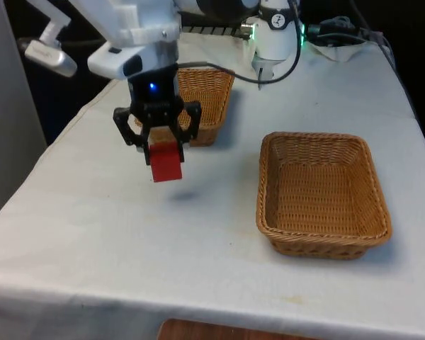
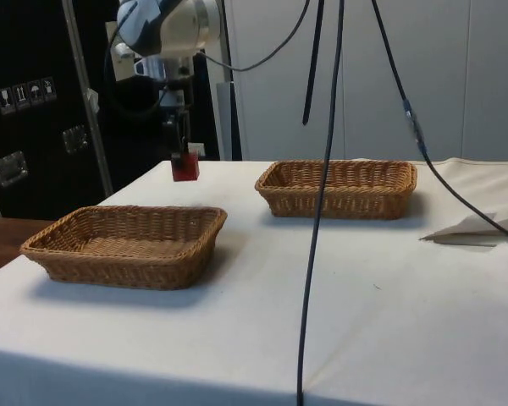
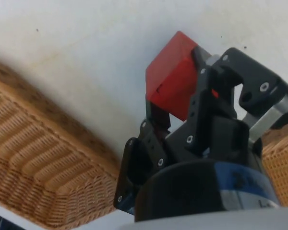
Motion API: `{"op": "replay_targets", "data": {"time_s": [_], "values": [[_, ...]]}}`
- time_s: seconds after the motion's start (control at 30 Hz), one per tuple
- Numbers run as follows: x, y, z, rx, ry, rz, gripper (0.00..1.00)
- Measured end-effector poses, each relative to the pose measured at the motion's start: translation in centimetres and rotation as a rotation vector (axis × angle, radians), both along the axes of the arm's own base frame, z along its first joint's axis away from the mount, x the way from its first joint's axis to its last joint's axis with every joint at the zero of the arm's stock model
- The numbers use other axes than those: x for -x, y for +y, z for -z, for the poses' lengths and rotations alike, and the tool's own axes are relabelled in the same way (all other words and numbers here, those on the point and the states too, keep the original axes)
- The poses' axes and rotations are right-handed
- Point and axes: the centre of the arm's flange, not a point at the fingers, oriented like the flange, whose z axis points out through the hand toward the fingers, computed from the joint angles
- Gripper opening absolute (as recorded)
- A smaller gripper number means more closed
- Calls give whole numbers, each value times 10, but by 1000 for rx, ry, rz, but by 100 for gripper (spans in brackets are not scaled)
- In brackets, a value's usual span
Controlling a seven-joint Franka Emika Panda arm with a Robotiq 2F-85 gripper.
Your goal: Pick up the red cube and place it into the right basket.
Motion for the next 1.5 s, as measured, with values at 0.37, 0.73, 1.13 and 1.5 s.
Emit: {"op": "replay_targets", "data": {"time_s": [0.37, 0.73, 1.13, 1.5], "values": [[1, -2, -39, -16, -15, 71, 3], [5, -7, -53, -11, -10, 107, 3], [16, -10, -58, -15, 1, 129, 3], [30, -14, -57, -32, -17, 135, 3]]}}
